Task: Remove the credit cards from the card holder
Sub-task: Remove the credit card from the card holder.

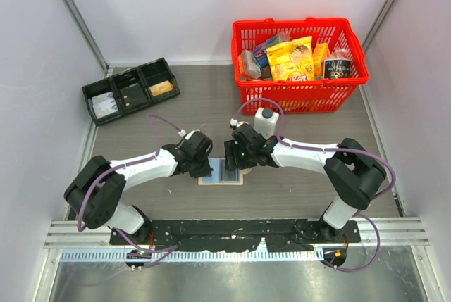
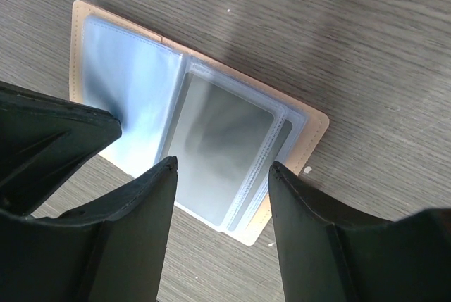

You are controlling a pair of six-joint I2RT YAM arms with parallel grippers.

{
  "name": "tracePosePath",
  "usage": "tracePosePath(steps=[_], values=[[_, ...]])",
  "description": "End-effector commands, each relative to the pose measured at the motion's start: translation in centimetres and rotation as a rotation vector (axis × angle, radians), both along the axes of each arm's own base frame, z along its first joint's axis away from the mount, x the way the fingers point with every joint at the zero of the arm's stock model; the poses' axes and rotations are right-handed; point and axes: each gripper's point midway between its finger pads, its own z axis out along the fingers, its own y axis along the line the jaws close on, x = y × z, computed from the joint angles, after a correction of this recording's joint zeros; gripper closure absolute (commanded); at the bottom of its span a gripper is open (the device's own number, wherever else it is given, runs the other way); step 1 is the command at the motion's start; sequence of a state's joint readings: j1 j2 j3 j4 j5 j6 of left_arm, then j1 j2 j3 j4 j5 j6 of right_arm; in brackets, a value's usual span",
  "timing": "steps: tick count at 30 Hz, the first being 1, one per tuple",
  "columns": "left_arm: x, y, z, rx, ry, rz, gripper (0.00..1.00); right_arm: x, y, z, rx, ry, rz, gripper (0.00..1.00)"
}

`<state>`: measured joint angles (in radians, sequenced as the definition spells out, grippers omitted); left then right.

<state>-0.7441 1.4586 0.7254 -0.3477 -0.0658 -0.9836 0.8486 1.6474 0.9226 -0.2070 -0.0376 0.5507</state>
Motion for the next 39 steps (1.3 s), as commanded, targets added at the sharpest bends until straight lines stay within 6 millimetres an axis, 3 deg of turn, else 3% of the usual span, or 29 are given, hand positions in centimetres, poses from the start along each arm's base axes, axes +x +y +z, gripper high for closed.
tracePosePath(steps=[1, 21, 32, 39], values=[[-0.5, 0.1, -1.0, 0.005, 0.022, -0.011, 0.92, 0.4, 0.9, 0.9, 0.033, -0.022, 0.015, 0.41], [-0.6, -0.7, -1.4, -0.040, 0.031, -0.019, 0.92, -0.1, 1.6, 0.7, 0.068, 0.015, 0.031, 0.42], [-0.5, -1.0, -1.5, -0.053, 0.030, -0.019, 0.93, -0.1, 2.7, 2.6, 0.164, -0.016, 0.041, 0.45], [-0.4, -1.9, 0.1, -0.107, 0.015, -0.026, 0.92, 1.0, 0.8, 2.3, 0.086, -0.052, -0.057, 0.41]])
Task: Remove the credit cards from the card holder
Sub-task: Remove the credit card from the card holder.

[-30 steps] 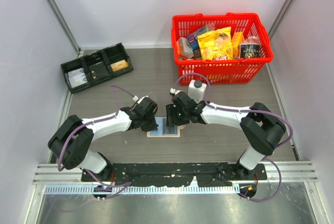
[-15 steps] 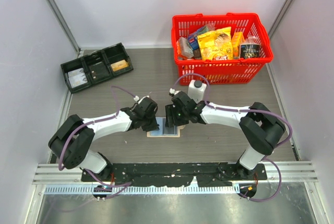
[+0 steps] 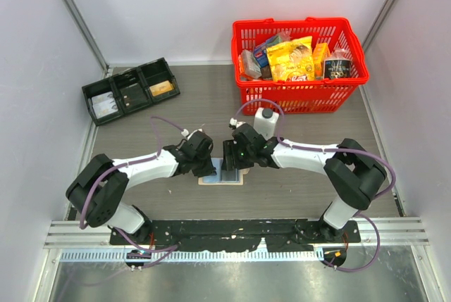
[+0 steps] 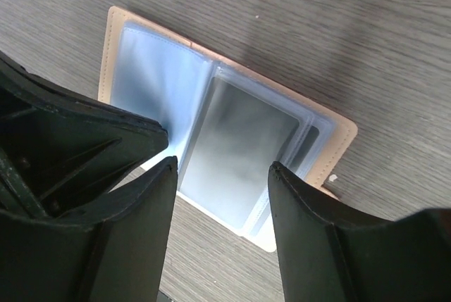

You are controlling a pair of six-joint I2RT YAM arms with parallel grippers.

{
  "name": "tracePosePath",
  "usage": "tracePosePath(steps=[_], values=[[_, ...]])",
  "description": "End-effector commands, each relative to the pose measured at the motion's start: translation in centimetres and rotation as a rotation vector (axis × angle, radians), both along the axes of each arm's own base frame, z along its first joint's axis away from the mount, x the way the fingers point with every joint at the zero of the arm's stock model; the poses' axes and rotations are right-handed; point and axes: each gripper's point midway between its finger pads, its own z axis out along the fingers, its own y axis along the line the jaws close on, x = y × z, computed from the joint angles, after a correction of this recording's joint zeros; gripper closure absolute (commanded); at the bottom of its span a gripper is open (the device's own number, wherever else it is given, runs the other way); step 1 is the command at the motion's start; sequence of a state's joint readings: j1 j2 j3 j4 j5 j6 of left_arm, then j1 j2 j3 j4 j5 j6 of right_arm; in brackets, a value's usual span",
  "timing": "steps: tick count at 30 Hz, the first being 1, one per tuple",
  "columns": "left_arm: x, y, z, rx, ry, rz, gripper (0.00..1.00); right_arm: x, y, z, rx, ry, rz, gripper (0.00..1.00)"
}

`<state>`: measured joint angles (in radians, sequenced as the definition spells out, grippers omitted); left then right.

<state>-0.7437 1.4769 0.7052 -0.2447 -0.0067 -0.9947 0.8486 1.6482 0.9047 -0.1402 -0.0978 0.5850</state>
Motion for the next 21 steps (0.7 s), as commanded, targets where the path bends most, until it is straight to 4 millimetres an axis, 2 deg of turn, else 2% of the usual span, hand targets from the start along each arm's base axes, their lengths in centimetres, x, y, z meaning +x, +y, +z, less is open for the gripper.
tracePosePath(steps=[1, 7, 11, 16, 21], values=[[-0.6, -0.3, 0.4, -0.029, 0.017, -0.009, 0.90, 1.3, -0.5, 1.9, 0.005, -0.072, -0.068, 0.40], [0.5, -1.7, 2.4, -0.082, -0.019, -0.018, 0.87, 1.5, -0.8, 1.5, -0.004, -0.055, -0.100, 0.39], [1.1, -2.7, 3.0, -0.109, -0.026, -0.029, 0.85, 1.5, -1.0, 0.8, -0.011, -0.036, -0.116, 0.39], [1.5, -3.5, 2.8, -0.122, -0.017, -0.042, 0.83, 0.8, -0.7, -0.1, 0.016, 0.006, -0.115, 0.38], [1.2, -4.0, 1.5, -0.120, 0.019, -0.055, 0.83, 0.4, -0.3, -0.4, 0.044, 0.033, -0.112, 0.38]])
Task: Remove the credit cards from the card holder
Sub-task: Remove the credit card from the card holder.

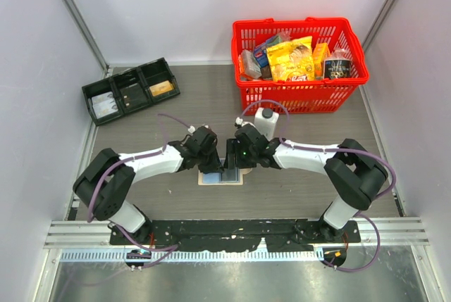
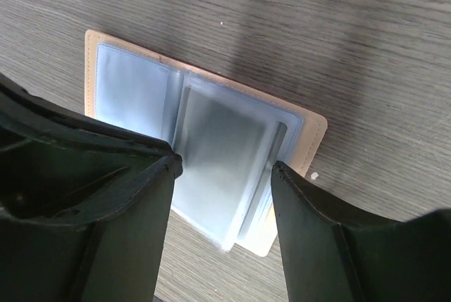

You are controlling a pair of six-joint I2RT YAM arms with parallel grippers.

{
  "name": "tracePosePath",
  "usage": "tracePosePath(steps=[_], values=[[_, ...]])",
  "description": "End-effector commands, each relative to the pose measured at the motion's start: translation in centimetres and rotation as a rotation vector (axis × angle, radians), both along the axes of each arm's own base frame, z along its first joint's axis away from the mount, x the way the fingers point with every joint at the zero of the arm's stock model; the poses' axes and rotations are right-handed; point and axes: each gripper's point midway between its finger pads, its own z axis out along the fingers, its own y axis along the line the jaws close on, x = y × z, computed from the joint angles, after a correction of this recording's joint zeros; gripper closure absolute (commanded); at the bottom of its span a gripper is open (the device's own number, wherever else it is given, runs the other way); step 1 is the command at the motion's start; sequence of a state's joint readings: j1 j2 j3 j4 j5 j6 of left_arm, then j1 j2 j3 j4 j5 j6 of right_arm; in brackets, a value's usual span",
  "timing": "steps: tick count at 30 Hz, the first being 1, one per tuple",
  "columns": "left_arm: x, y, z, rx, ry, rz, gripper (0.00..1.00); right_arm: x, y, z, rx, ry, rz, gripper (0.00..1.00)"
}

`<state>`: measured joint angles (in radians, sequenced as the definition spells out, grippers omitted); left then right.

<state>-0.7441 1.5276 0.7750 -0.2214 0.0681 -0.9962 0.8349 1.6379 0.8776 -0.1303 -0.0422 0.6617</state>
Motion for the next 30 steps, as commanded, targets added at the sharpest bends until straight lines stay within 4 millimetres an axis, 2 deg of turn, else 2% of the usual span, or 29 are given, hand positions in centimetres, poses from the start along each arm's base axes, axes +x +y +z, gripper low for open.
tracePosePath(steps=[1, 9, 18, 30], values=[[0.2, -1.4, -0.2, -0.045, 0.018, -0.015, 0.84, -0.4, 0.8, 0.1, 0.059, 0.021, -0.003, 0.38], [-0.8, -1.1, -2.0, -0.047, 0.065, 0.004, 0.92, -0.4, 1.9, 1.9, 0.148, 0.004, 0.027, 0.39], [-0.9, -0.7, -2.1, -0.042, 0.063, 0.013, 0.94, -0.3, 2.5, 4.0, 0.193, -0.039, 0.062, 0.42], [-1.3, -0.4, -2.5, -0.034, 0.071, 0.020, 1.00, 0.4, 1.4, 4.1, 0.138, -0.080, 0.037, 0.41]])
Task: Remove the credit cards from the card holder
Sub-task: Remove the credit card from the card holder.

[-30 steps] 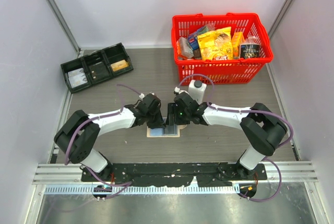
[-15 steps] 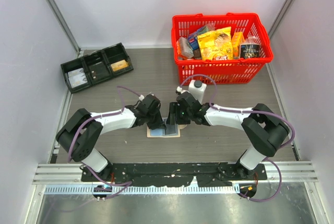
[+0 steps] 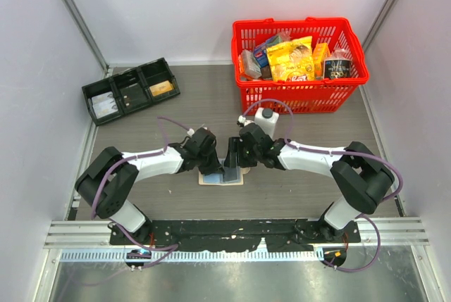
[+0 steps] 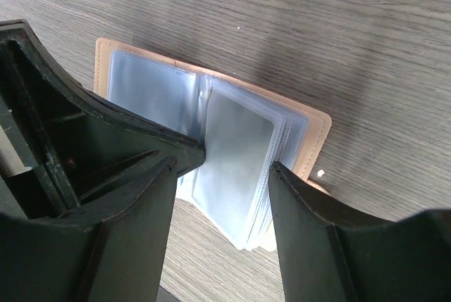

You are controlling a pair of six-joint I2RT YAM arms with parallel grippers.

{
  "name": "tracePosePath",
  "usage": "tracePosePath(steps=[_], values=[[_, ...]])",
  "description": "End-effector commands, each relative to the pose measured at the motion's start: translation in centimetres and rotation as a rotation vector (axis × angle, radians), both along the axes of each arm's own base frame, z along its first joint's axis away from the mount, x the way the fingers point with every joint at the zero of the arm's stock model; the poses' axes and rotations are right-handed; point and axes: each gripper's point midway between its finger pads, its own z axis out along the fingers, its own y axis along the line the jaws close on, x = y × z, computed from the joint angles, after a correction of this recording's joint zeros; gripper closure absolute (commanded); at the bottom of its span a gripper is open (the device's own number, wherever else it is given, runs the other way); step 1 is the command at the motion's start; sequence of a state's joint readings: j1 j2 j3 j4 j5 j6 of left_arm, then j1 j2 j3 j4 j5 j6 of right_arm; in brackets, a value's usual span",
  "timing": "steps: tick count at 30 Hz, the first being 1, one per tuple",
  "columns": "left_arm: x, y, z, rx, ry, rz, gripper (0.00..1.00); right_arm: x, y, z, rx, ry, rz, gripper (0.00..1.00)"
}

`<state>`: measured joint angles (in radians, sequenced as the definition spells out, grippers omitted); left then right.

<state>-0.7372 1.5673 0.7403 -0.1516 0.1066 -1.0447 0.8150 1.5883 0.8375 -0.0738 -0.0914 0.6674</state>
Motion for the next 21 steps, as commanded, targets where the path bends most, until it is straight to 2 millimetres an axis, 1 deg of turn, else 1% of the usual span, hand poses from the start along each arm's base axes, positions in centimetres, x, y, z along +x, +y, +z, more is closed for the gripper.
tracePosePath(steps=[1, 4, 8, 10, 12, 14, 18, 21], values=[[-1.0, 0.1, -1.2, 0.004, 0.026, -0.005, 1.00, 0.4, 1.2, 2.7, 0.060, -0.069, 0.026, 0.41], [-1.1, 0.2, -1.2, 0.001, 0.029, 0.000, 1.00, 0.5, 1.3, 3.0, 0.066, -0.080, 0.029, 0.41], [-1.0, 0.3, -1.1, 0.001, 0.026, 0.008, 1.00, 1.3, 0.8, 3.1, 0.046, -0.109, -0.007, 0.41], [-1.1, 0.4, -1.2, 0.002, 0.027, 0.010, 1.00, 1.5, 0.3, 2.6, 0.012, -0.107, -0.026, 0.40], [-1.1, 0.4, -1.1, -0.003, 0.026, 0.013, 1.00, 1.4, 0.2, 2.4, 0.007, -0.104, -0.027, 0.39], [-1.2, 0.4, -1.1, -0.013, 0.025, 0.020, 1.00, 1.2, 0.3, 2.5, 0.021, -0.104, -0.022, 0.39], [-1.2, 0.5, -1.2, -0.019, 0.027, 0.030, 1.00, 1.3, 0.8, 3.3, 0.061, -0.124, -0.004, 0.39], [-1.2, 0.4, -1.2, -0.024, 0.027, 0.030, 1.00, 0.7, 1.1, 3.3, 0.079, -0.108, 0.017, 0.41]])
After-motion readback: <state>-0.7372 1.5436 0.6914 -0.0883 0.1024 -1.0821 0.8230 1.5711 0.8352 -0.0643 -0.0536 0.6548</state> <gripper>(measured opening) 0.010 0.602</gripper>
